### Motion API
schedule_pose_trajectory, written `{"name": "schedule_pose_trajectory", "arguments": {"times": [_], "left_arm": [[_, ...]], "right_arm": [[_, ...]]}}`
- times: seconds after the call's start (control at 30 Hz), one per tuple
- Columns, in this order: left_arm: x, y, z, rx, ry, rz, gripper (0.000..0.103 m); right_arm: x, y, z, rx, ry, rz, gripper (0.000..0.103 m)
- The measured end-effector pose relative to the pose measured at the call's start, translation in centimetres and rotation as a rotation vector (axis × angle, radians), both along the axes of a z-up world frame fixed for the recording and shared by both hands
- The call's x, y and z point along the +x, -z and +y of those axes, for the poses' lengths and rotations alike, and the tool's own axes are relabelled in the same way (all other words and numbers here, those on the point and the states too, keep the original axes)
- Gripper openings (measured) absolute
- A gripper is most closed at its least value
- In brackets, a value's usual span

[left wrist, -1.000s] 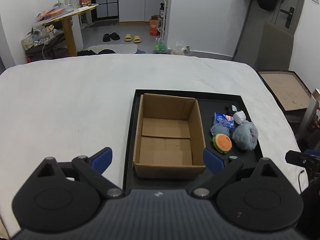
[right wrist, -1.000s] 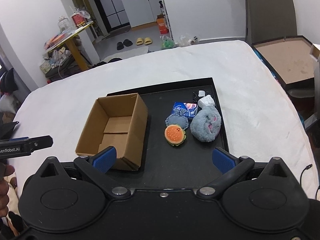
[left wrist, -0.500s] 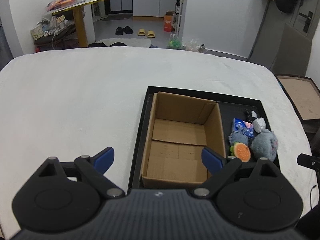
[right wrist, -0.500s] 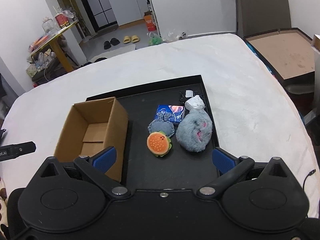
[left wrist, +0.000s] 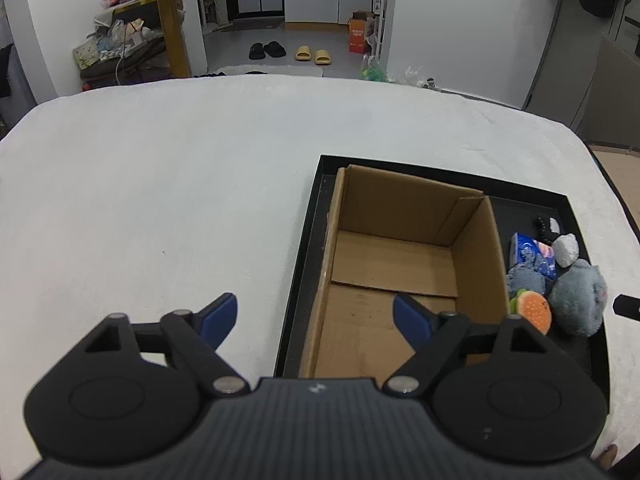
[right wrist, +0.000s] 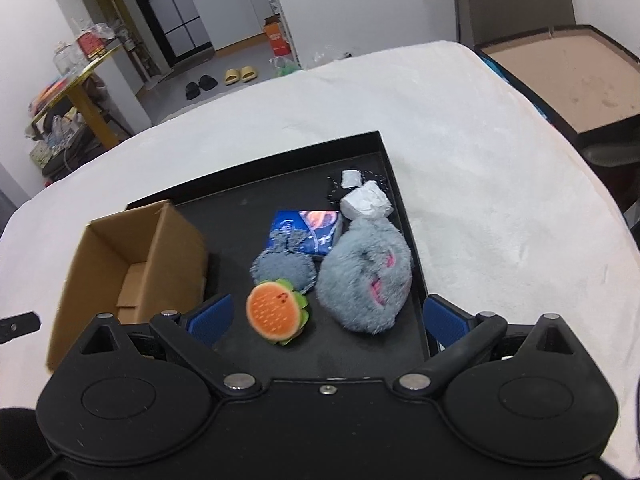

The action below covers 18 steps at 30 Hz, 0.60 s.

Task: Organize soft objects
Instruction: 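Reach the right gripper down and grasp the grey fluffy plush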

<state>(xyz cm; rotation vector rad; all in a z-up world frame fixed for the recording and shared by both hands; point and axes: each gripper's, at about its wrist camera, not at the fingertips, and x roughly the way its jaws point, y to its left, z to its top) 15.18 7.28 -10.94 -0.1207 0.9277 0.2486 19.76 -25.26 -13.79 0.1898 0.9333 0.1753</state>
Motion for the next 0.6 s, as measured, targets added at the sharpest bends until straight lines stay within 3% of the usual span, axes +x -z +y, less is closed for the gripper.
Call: {"name": "schedule_pose_trajectory", "arguments": {"times": [0.3,0.6], "left_arm": [[1.0,2.8,0.8,-0.004,0.037,0.025,0.064],[1.6,3.8,0.7,-0.006,0.054,0.011,0.046]], "right_arm": [[2.5,2.6,-0.7,0.026,0.071,0.014,0.096],[4.6,5.5,-1.1,0.033,0.083,0.099,0.097]]}}
